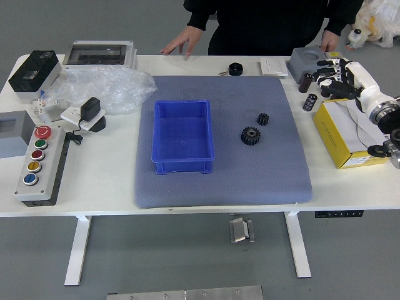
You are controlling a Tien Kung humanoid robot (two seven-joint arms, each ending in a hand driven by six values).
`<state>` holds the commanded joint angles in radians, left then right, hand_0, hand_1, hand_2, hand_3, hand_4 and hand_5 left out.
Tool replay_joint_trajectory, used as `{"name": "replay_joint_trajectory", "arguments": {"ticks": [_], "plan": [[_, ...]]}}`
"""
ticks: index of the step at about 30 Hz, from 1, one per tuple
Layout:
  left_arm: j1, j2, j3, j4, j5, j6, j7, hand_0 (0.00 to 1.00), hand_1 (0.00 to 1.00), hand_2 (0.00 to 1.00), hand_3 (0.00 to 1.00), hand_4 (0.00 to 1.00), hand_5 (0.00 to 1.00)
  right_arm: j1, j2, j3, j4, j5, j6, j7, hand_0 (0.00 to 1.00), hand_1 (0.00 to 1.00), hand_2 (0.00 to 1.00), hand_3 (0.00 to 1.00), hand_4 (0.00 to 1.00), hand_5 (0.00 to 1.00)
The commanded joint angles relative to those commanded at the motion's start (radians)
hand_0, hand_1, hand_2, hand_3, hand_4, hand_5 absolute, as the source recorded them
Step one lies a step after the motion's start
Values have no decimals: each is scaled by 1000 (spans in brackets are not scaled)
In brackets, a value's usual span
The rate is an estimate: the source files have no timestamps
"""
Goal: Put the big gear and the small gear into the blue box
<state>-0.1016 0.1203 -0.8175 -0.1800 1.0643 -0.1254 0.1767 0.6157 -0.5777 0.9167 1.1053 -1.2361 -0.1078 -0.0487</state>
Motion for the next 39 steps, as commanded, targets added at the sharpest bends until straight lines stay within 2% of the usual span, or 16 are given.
{"name": "replay_joint_trajectory", "arguments": {"ticks": [8,9,10,15,17,21,22,39], "plan": [[3,-1,-2,0,-1,0,1,913,897,882,875,797,338,62,10,-112,-28,-214,1,3,663,621,723,731,634,191],[3,-1,-2,0,-1,0,1,913,897,882,875,797,338,71,13,-126,-34,-237,2,3,663,621,723,731,634,191],[3,-2,-3,0,0,0,1,912,897,882,875,796,338,81,16,-142,-41,-266,3,5,662,621,751,753,646,149],[1,-3,-4,0,0,0,1,912,897,882,875,796,338,120,35,-198,-71,-373,6,11,662,621,751,753,646,149],[1,-3,-4,0,0,0,1,911,897,882,875,796,338,137,44,-223,-85,-407,8,15,659,625,775,770,656,121],[1,-4,-5,0,1,0,2,911,897,882,875,796,338,164,61,-266,-110,-446,11,24,659,625,775,770,656,121],[1,-4,-5,0,1,0,2,910,896,882,875,796,338,170,66,-279,-116,-455,11,26,661,633,801,800,663,115],[-6,-6,-4,0,4,-1,4,910,896,882,874,797,338,266,136,-439,-238,-580,-10,99,665,639,807,811,667,92]]}}
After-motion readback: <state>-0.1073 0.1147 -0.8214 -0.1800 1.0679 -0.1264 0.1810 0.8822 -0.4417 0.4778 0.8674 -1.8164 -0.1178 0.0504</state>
